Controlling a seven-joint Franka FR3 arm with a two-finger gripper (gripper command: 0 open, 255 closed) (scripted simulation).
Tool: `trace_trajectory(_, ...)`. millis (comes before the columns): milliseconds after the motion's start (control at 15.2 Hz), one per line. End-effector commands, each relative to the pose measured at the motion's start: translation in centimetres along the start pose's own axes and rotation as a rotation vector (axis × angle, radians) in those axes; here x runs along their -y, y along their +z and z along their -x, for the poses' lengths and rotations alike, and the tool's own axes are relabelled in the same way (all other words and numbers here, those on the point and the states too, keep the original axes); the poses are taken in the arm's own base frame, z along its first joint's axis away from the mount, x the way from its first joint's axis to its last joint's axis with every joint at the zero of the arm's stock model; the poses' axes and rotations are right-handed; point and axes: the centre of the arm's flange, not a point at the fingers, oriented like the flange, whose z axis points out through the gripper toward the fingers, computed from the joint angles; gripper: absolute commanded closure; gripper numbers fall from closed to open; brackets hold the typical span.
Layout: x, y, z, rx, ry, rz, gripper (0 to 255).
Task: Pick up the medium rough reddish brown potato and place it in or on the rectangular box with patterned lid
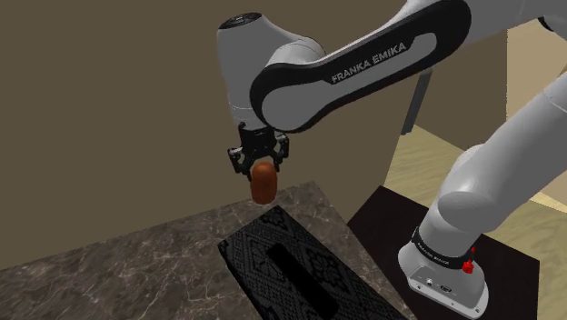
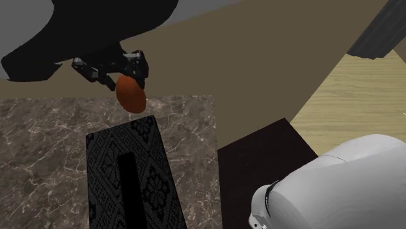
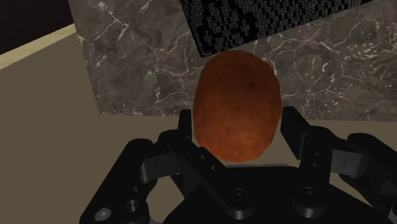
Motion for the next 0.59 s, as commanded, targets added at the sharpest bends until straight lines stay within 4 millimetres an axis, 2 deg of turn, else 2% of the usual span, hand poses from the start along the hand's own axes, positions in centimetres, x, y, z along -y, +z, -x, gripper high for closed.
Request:
trace_trajectory(0, -0.2, -0.6, 2.5, 0.0, 0.001, 0.0, 255)
trace_trajectory(528, -0.3, -2.5, 12.9, 0.0, 0.001, 0.0, 255)
